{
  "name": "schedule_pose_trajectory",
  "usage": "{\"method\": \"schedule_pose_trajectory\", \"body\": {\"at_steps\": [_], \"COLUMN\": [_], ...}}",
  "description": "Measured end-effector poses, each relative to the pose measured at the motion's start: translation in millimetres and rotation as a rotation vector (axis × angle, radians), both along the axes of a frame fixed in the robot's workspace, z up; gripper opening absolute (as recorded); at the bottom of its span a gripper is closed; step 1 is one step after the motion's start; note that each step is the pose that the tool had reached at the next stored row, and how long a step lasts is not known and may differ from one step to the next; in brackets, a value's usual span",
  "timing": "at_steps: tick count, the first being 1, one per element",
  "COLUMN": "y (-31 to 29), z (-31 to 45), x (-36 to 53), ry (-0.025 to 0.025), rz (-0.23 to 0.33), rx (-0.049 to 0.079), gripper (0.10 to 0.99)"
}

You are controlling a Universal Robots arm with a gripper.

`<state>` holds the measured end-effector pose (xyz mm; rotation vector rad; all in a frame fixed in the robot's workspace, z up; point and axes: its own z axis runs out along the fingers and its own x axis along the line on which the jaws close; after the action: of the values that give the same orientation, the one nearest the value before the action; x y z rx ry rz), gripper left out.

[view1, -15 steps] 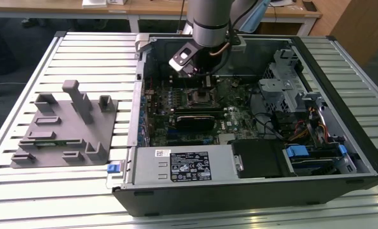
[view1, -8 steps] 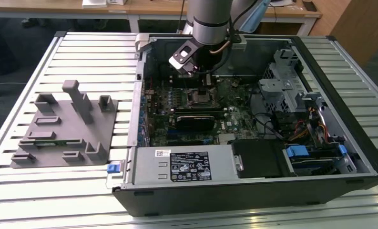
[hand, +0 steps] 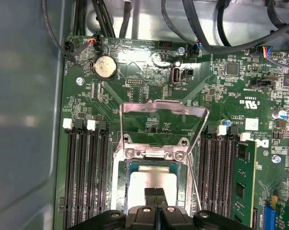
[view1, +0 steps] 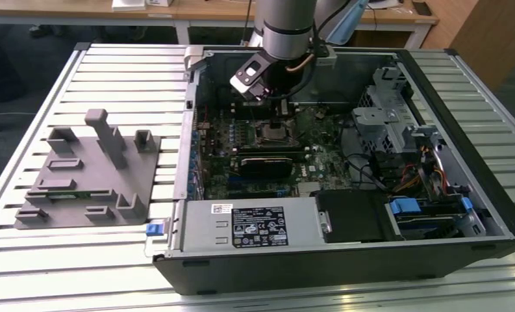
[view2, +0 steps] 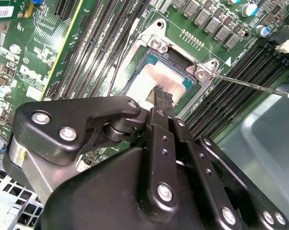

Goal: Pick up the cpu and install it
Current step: 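Close the cpu cover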

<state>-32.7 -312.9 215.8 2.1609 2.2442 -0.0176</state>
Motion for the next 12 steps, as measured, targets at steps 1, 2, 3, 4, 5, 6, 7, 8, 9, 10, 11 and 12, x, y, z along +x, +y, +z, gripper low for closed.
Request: {"method": "schedule_pose_trajectory", "body": {"at_steps": [1,2,3,4,5,6,7,8,9,10,11,12], "y": [0.0,0.1,0.0,0.0,0.0,0.0,0.0,0.0,0.0,0.0,0.0,0.0], "z": [0.4,0.6,1.1,1.7,2.3,3.1,4.1,4.8,5.4,6.0,6.8,7.6], "x": [0.0,0.0,0.0,0.0,0.0,0.0,0.0,0.1,0.1,0.2,0.2,0.2], "ry": [0.0000,-0.0001,0.0000,0.0000,0.0000,0.0000,0.0000,-0.0001,0.0000,0.0000,0.0000,0.0000], "rz": [0.000,0.000,0.000,0.000,0.000,0.000,0.000,0.000,0.000,0.000,0.000,0.000], "rx": [0.000,0.000,0.000,0.000,0.000,0.000,0.000,0.000,0.000,0.000,0.000,-0.001], "gripper": [0.106,0.106,0.106,0.106,0.106,0.106,0.106,0.106,0.106,0.106,0.106,0.106]}}
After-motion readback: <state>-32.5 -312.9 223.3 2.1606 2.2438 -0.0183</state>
